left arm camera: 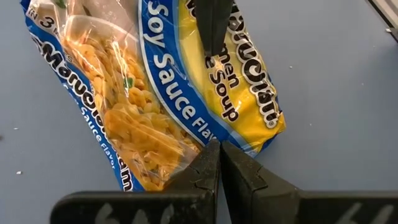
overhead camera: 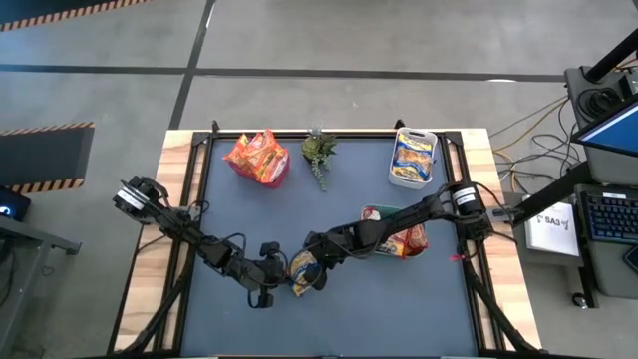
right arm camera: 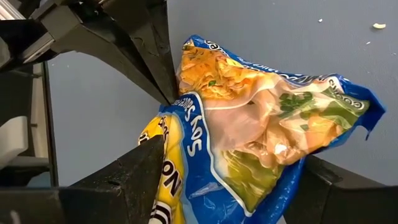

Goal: Sort Maruchan noodles
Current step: Put the blue noodle pack into the white bin

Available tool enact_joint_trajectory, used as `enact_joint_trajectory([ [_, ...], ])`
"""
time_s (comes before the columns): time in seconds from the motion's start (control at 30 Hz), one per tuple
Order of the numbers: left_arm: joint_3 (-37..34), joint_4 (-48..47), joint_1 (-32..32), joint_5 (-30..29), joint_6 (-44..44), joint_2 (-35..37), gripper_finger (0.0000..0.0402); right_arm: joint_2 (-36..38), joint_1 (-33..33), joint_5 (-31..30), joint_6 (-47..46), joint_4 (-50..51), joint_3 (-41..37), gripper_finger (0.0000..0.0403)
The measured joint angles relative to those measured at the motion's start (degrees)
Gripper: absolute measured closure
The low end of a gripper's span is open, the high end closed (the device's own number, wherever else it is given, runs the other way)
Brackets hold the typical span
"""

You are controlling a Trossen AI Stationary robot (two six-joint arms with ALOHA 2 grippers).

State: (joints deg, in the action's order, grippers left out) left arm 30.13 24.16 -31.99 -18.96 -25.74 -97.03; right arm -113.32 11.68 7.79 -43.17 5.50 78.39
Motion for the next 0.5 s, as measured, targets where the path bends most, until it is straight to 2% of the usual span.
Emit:
enact_joint_trajectory([
  [0.5, -0.02, 0.58, -0.09, 0.0, 0.88, 0.23, 0.0395, 0.15, 0.02, -0.26, -0.27, -0.07, 0.02, 0.0152],
])
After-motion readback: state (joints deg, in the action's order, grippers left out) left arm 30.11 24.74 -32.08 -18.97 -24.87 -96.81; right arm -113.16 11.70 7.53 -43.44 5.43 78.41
